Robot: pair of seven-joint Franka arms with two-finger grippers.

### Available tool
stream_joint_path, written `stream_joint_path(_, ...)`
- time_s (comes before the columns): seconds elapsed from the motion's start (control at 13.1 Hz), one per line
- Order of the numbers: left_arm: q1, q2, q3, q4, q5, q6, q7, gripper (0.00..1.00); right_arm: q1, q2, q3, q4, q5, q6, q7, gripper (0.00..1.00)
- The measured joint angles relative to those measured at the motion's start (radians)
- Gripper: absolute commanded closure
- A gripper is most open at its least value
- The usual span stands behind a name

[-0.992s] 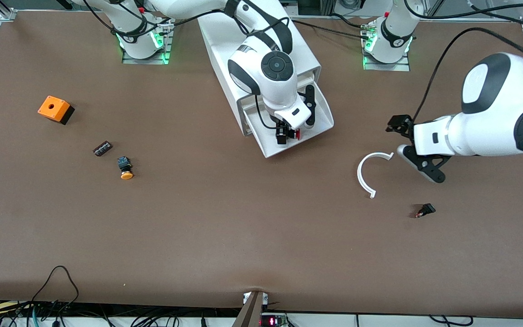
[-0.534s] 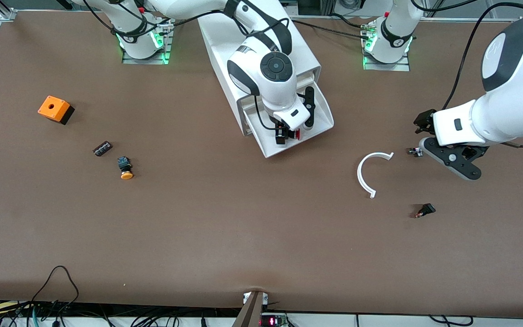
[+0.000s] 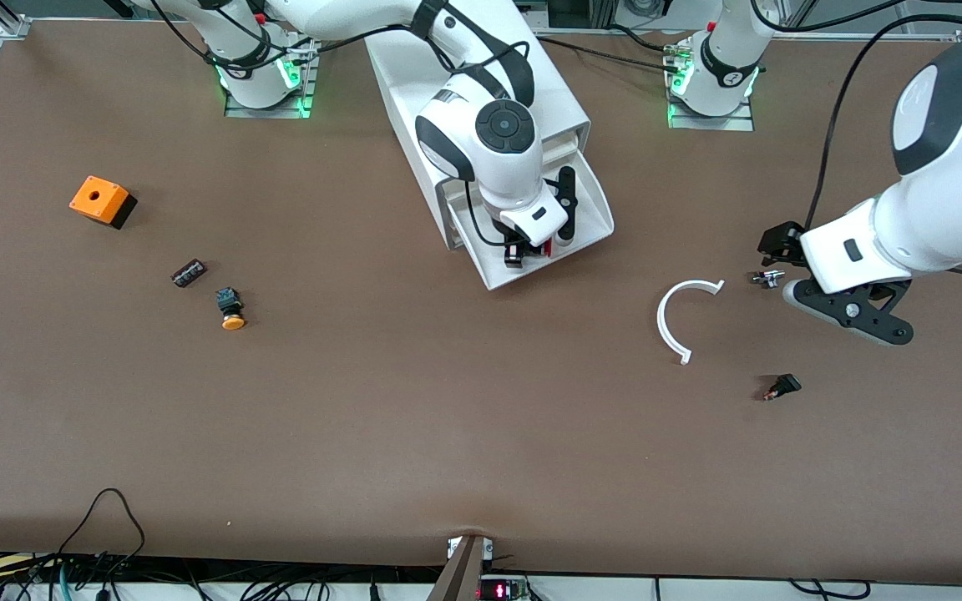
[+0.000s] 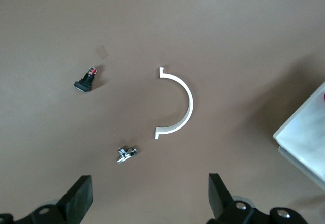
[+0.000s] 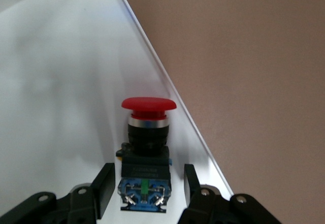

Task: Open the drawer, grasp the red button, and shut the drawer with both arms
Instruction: 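Grasp the red button with the right gripper while the left gripper withdraws, then lift the red button out of the drawer with the right gripper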

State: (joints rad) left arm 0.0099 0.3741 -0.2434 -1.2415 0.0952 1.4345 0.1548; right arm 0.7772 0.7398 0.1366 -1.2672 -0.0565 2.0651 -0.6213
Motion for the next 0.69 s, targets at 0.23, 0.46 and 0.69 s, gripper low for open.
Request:
stream_joint_path(0.23,-0.004,0.0,-0.011,0.011,0.0,-0.001,-0.109,0.0,0.006,0.003,0.002,0.0,-0.031,0.003,0.023,0.63)
stream_joint_path(0.46,-0.003,-0.001,-0.009,0.019,-0.025,-0.002,-0.185,0.0,0.01,0.003,0.002,0.003,-0.049,0.005,0.046,0.74)
stream_joint_path(0.69,-0.003,-0.001,-0.016,0.019,-0.035,-0.004,-0.289,0.0,0.021,0.003,0.005,0.01,-0.132,0.005,0.069,0.78)
